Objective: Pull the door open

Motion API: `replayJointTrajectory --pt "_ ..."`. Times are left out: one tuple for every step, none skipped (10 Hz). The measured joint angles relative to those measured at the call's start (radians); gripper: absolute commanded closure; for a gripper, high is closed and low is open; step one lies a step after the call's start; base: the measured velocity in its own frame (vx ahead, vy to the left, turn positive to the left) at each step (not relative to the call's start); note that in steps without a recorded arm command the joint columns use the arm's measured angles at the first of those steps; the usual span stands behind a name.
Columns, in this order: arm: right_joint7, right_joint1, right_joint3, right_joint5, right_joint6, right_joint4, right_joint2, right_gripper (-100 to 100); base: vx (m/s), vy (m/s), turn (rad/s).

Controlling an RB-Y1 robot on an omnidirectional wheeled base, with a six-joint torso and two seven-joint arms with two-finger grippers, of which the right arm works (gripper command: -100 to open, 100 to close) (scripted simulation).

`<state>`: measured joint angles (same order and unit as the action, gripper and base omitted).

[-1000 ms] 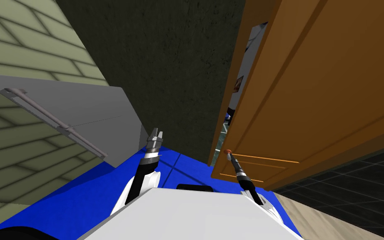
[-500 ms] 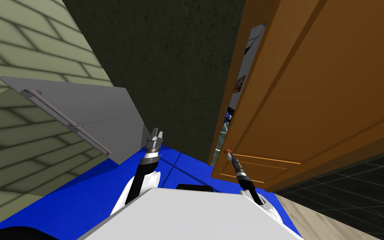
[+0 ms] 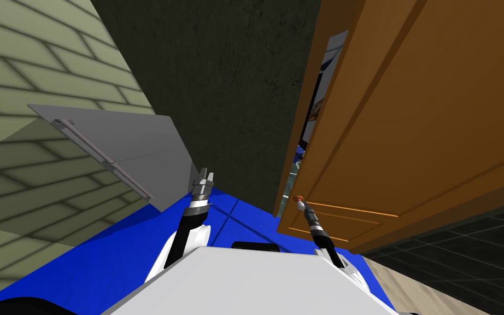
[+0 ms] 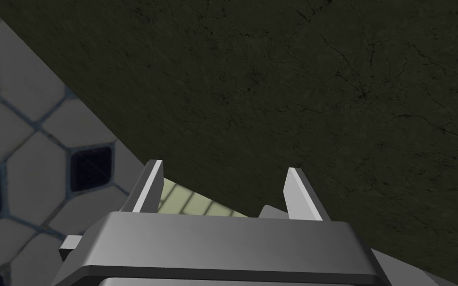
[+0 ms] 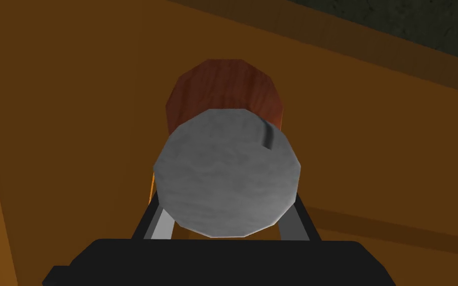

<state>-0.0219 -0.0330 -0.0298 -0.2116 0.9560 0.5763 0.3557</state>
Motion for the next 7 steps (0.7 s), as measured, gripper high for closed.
replayJointTrajectory --pt "0.027 0.003 0.000 -0.010 -0.007 0.008 0.000 100 -0.042 -0.026 0.049" --pt "0.051 0.000 -0.002 -0.015 -0.008 0.005 -0.001 100 -0.037 -0.021 0.053" --pt "0.077 0.003 -0.003 -0.022 -0.013 0.011 -0.002 100 -0.030 -0.017 0.034" --pt "0.096 0.002 -0.004 -0.026 -0.015 0.011 -0.003 100 -0.033 -0.014 0.066" --pt "0.123 -0.005 -0.006 -0.032 -0.009 -0.004 -0.002 100 -0.023 -0.014 0.029" --pt "0.144 -0.003 -0.007 -0.036 -0.007 -0.004 -0.001 100 -0.027 -0.017 0.050" --pt "0.169 0.005 -0.008 -0.043 -0.013 0.009 -0.002 100 -0.047 -0.029 0.108"
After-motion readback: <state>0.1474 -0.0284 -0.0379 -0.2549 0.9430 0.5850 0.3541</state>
